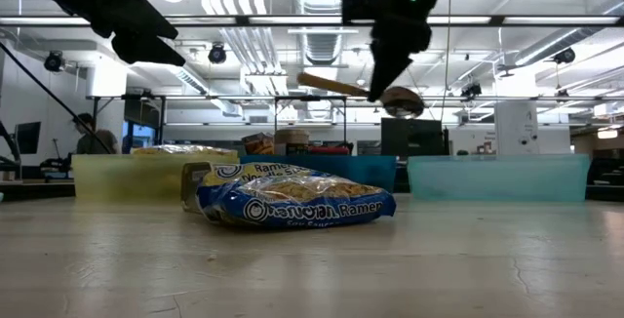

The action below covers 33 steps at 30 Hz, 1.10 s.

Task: Pick & Place Food Item
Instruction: Put the orange spoon into the green bin

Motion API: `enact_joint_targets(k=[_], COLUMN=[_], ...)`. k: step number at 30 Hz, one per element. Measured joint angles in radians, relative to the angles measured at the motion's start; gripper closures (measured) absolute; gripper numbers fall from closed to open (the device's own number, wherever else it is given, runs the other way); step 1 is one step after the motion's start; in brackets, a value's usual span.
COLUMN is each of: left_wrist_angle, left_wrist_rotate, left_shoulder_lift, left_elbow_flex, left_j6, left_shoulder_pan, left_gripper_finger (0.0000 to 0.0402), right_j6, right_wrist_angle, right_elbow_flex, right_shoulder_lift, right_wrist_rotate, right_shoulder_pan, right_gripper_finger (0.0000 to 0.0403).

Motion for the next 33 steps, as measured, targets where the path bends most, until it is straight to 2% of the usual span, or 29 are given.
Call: enact_joint_targets(k=[6,13,19,26,29,33], left_wrist_angle=[0.0,0.005,0.032,0.048,0.048,0.045], left_wrist_rotate=[0.0,-0.001,-0.004,-0.004,-0.004,-0.004], left_shoulder_lift=[0.0,0.0,0.0,0.0,0.0,-0.001], left_elbow_flex=[0.0,0.0,0.0,0.0,0.0,0.0], left_j6=[0.002,0.042,0.056,0.056,0.056,0.056], left_shoulder_pan=[0.0,0.001,0.001,0.001,0.001,0.001], left_gripper_finger=[0.0015,0.0015,0.0015,0.0015,0.0015,0.0015], right_j6=[0.052,0.074,0.044,-0.017,-0.052,-0.088], right_wrist_angle=[-0.033,-0.012,-0.014,-0.101,-0.118,-0.165], right_elbow_flex=[-0.128,-0.293,-0.37,-0.384,-0.387,-0.391], right_shoulder_lift=[-0.123,-0.3,-0.417,-0.399,-0.371,-0.327], right_wrist_rotate=[0.017,0.021,0.03,-0.014,-0.081,-0.092], right_shoulder_pan=[-0.103,-0.279,-0.439,-0.56,-0.583,-0.6], right_gripper_finger=[0.0396,0.0395,0.0395,0.0395,0.0395,0.0395])
